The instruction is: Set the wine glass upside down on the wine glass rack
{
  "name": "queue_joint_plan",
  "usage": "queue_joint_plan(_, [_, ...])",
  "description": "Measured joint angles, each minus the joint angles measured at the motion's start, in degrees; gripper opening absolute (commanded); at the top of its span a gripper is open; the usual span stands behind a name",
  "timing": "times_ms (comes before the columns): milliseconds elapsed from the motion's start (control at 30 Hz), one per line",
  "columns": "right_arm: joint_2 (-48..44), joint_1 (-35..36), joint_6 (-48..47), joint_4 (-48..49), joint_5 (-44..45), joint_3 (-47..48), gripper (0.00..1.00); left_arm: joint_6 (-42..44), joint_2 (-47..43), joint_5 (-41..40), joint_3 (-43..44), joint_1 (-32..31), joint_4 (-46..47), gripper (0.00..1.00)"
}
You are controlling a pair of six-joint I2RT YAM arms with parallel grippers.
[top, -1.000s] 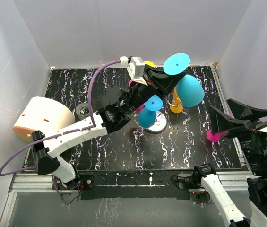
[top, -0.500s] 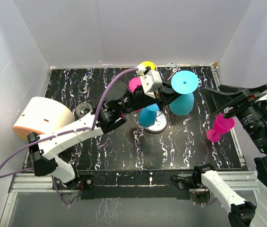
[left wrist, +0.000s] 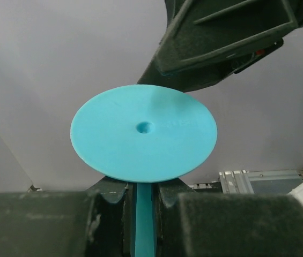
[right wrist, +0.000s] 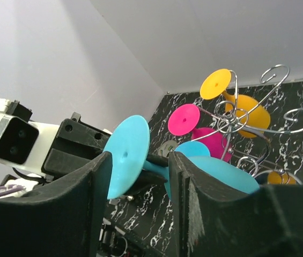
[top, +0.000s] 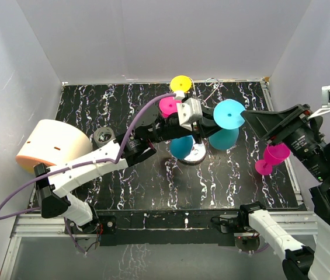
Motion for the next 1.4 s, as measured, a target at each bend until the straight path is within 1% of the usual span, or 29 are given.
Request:
queue_joint_plan(167, [0.22,-0.02,3.19,-0.83,-0.20,-1.53,0.33,0.15,0.00,2.97,-1.31,0.00,1.62,0.00])
queue_joint_plan(267, [0.22,0.00,4.96,-1.33,0.07,-2.01,0.30,0.17,0.00,4.22,-1.68,0.02,2.49,0.00])
queue_joint_plan(600, [-0.83,0.00,8.66,-1.22,0.02,-4.28,0.25,-0.04,0.59,6.36,-1.97,0.20,2.47,0.00])
queue_joint_plan(633, [-0.85,0.00,8.83,-1.20,-0.04,-4.55,0.23,-0.04,0.74,6.60,-1.97,0.22,2.47,0.00])
queue_joint_plan(800, [-1.79,0.00,10.21,0.55,-1.25,-7.02,0.00,-0.35,1.68,7.58,-1.97,0.31,2.45,0.01])
queue_joint_plan(933, [-2.97,0.00,12.46,1.55,-1.51,-8.15,0.00,-0.48,1.81,7.96,-1.97,0.31,2.75,0.18])
queue_joint_plan(967, [-3.19,0.00,12.72,1.64,-1.44,-8.22,0.00,-0.50,1.81,8.00,-1.97,0.26,2.95,0.24])
queue_joint_plan(1067, [-3.80,0.04,12.98,2.14,-0.87,-8.26,0.00,-0.55,1.81,8.02,-1.97,0.31,2.84,0.47])
queue_joint_plan(1133, [-4.24,0.04,12.76,2.23,-0.17,-8.26,0.00,-0.66,1.79,7.87,-2.10,0.35,2.86,0.58])
queue_joint_plan(1267, [-4.52,0.04,12.41,1.73,0.70,-8.26,0.00,-0.96,1.49,6.93,-3.06,0.26,4.02,0.67])
queue_joint_plan(1400, [-4.72,0.04,12.02,1.27,2.99,-8.48,0.00,-1.09,0.50,4.96,-5.07,0.26,4.48,0.72])
